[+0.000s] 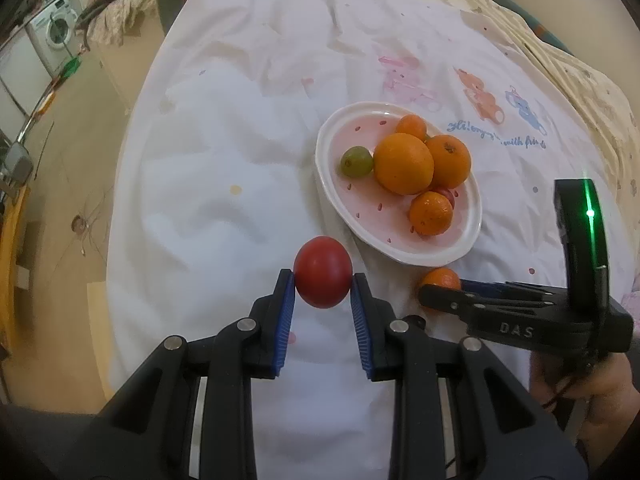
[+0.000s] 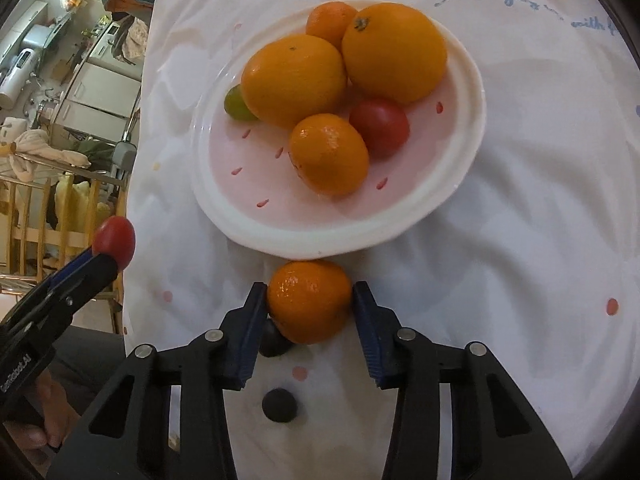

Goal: Organize fruits
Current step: 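Grasp a mandarin with the right gripper while the left gripper holds the tomato, then carry the tomato and mandarin onto the pink plate and open both grippers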

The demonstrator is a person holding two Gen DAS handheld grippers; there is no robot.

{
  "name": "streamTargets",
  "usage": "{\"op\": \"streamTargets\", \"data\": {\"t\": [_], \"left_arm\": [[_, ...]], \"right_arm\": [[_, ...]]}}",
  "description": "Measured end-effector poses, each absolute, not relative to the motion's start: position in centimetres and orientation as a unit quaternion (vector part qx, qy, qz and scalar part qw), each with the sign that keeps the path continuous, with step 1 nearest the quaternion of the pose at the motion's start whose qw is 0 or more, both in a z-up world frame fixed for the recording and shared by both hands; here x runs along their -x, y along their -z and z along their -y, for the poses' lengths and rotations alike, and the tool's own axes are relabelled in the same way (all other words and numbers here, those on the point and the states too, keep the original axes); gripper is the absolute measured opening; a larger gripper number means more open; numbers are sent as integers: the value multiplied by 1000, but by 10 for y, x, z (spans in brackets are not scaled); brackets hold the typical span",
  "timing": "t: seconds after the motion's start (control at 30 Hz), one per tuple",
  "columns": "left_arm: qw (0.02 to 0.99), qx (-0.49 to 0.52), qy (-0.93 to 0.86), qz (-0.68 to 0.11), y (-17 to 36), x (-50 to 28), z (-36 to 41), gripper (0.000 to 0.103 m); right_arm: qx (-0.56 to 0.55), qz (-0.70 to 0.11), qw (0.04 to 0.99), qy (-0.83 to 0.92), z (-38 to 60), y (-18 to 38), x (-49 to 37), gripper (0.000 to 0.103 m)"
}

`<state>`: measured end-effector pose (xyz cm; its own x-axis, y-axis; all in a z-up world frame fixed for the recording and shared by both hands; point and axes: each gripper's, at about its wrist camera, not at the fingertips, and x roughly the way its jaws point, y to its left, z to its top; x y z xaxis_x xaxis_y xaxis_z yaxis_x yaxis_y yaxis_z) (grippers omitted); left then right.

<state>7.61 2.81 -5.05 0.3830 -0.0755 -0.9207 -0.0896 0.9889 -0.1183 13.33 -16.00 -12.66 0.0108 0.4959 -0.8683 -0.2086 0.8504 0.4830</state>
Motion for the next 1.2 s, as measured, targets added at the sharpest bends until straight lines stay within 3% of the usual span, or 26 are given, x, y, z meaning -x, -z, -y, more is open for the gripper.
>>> {"op": "streamTargets", "data": {"t": [0.3,0.7,1.2], "left_arm": [[829,72,-12,-555,55,-77,-28,24],[845,81,24,-528,37,-73,-12,25],[857,53,52,-509,2,-92,4,25]], "right_arm": [[-140,-637,721,-235,196,97,-112,45],[-238,-541,788,-173,293,34,-101,45],[-232,-487,812,-221,265,-3,-148,45]]}}
